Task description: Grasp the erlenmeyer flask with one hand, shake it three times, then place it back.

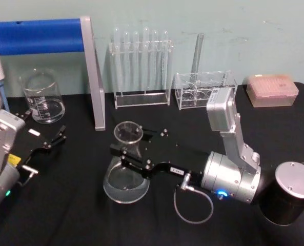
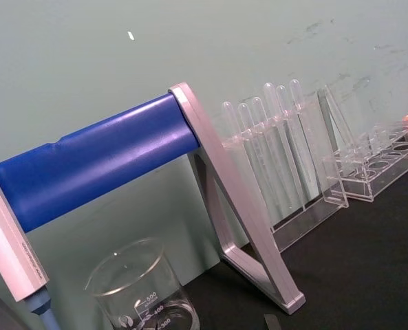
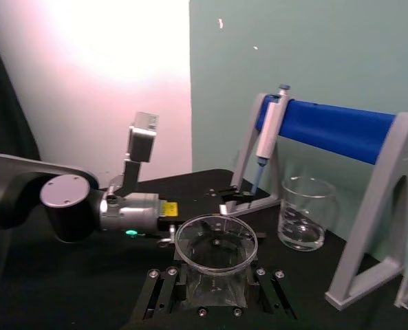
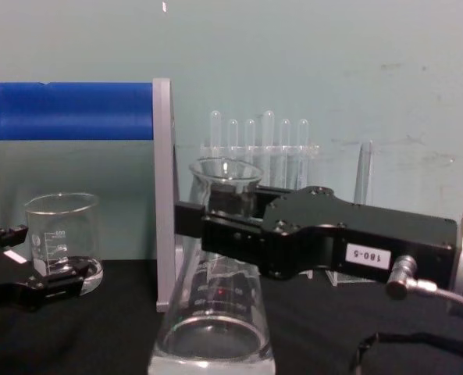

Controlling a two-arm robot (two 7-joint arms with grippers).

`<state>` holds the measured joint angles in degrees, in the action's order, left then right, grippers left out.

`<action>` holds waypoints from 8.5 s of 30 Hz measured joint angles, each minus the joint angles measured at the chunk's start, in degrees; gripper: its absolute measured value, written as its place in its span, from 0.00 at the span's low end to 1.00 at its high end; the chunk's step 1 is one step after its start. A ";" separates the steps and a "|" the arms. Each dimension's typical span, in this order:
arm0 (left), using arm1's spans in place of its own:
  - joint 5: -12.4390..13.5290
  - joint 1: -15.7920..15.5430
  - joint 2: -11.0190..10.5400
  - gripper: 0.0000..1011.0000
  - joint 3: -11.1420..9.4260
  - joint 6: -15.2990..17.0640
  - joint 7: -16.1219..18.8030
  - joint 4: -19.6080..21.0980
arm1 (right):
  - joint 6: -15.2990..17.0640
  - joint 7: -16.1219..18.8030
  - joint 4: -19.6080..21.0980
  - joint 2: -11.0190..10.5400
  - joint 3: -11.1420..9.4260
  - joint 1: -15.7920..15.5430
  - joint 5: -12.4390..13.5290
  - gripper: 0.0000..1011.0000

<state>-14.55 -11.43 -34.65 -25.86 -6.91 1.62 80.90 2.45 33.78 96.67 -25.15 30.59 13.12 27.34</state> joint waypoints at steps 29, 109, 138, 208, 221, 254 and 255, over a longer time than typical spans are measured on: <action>0.00 0.00 0.00 0.99 0.00 0.00 0.00 0.00 | -2.03 -12.65 -7.38 0.57 -8.46 2.12 -2.28 0.45; 0.00 0.00 0.00 0.99 0.00 0.00 0.00 0.00 | -0.10 -8.64 -5.48 0.45 -4.19 2.50 -2.35 0.44; 0.00 0.00 0.00 0.99 0.00 0.00 0.00 0.00 | 0.15 -14.46 -9.63 1.87 -13.91 1.70 -5.87 0.45; 0.00 0.00 0.00 0.99 0.00 0.00 0.00 0.00 | -4.46 -3.08 -12.36 3.27 -1.75 0.38 -2.34 0.44; 0.00 0.00 0.00 0.99 0.00 0.00 0.00 0.00 | -5.47 -2.57 -13.81 3.66 -1.13 0.58 -2.58 0.44; 0.00 0.00 0.00 0.99 0.00 0.00 0.00 0.00 | -6.31 -2.47 -15.54 4.28 -0.71 0.55 -3.77 0.44; 0.00 0.00 0.00 0.99 0.00 0.00 0.00 0.00 | -6.31 -2.47 -15.54 4.27 -0.71 0.55 -3.77 0.44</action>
<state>-14.55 -11.43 -34.65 -25.86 -6.91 1.62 80.90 -3.85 31.31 81.13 -20.87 29.88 13.66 23.57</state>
